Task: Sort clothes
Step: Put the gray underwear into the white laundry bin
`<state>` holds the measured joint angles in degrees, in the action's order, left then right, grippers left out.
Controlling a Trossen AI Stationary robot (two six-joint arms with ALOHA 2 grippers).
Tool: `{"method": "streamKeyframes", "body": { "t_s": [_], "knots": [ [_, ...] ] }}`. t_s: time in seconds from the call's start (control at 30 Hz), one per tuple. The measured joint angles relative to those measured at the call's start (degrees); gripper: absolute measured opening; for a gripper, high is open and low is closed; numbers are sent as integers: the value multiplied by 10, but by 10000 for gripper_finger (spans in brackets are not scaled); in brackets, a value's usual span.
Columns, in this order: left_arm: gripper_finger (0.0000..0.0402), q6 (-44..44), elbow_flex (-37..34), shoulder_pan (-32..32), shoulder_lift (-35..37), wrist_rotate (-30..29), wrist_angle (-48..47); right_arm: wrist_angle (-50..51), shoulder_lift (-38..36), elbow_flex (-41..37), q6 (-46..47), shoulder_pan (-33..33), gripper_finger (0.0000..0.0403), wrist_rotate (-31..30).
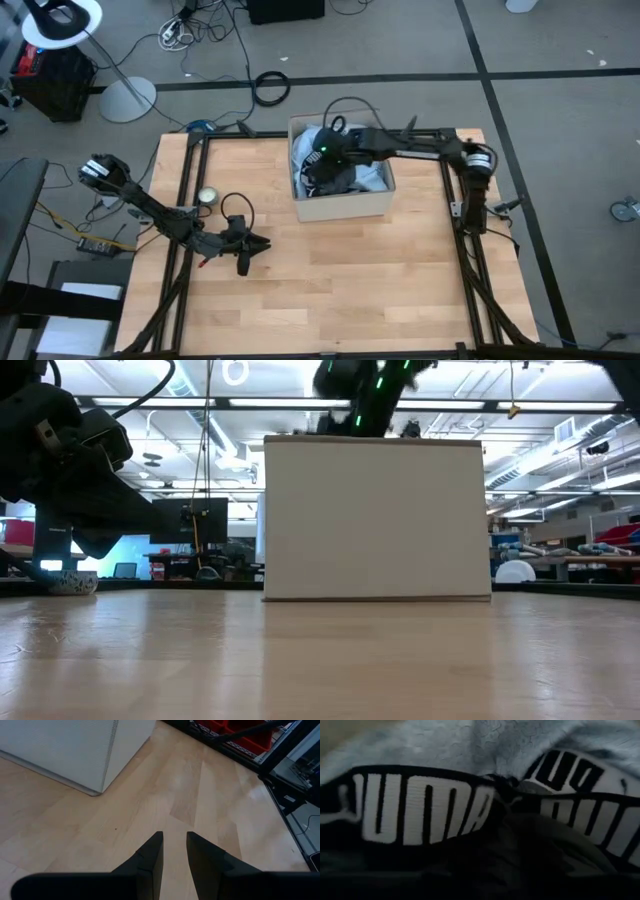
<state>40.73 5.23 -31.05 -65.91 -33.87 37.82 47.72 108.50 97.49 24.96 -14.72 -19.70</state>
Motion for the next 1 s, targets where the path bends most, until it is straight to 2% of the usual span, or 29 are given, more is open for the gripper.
{"method": "streamKeyframes", "body": {
  "t_s": [0.1, 0.2, 0.4, 0.53, 0.67, 1.0],
  "knots": [
    [90, 0, 0, 0, 0, 0, 0, -11, 45, -7, 32, -11, 183, -2],
    [90, 0, 0, 0, 0, 0, 0, -37, 85, -8, 39, -24, 216, 26],
    [89, 0, 0, 0, 0, 7, 0, -82, 105, -9, 33, -38, 254, 82],
    [89, -6, 0, 0, 0, 8, -2, -66, 61, -11, 15, -34, 259, 94],
    [89, -16, 0, 0, 0, 8, -1, -48, -20, -13, 4, -22, 255, 107],
    [89, -17, 0, 0, 0, 10, 0, -34, -195, -10, -9, 19, 256, 99]
  ]
}}
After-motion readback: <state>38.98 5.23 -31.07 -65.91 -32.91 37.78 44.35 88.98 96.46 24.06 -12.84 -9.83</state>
